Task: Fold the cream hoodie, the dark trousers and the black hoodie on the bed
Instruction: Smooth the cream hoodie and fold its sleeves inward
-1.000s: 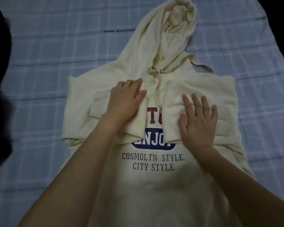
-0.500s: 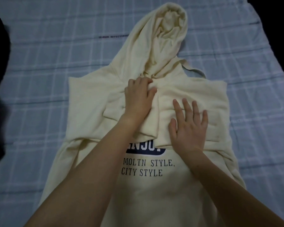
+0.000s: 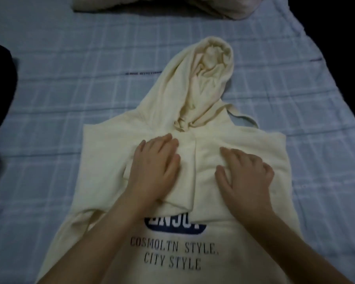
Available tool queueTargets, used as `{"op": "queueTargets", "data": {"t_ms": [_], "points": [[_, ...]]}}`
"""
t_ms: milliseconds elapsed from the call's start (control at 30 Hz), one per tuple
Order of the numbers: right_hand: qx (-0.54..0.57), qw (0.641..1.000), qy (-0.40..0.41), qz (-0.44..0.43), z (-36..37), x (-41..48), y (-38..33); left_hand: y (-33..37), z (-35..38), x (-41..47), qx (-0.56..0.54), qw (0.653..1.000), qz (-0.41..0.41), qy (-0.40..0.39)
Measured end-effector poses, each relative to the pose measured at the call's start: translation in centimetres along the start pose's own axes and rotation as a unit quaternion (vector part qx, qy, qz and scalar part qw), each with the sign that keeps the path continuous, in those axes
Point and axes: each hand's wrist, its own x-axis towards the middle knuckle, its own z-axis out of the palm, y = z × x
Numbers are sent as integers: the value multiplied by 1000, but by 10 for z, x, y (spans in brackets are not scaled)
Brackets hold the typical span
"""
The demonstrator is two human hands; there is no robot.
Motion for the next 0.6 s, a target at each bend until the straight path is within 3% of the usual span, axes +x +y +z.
{"op": "queueTargets", "data": {"t_ms": [67,167,267,300,367,433,600], "points": [[94,992,69,-35,-17,42,4,-10,-12,42,-72,995,-10,73],[221,970,67,-76,-24,123,5,-23,-24,123,-189,976,-78,73],[321,947,10,26,-10,191,10,-36,-20,184,-251,960,-113,56],[375,924,-2,74,-3,206,10,-39,-16,196,-272,953,-127,45],[517,843,-7,150,5,228,8,-45,-8,212,-303,942,-146,12],[598,780,1,187,6,245,9,-48,-5,218,-309,939,-150,-12],[644,750,-37,147,-13,252,-2,-46,-23,210,-418,894,-160,35]]}}
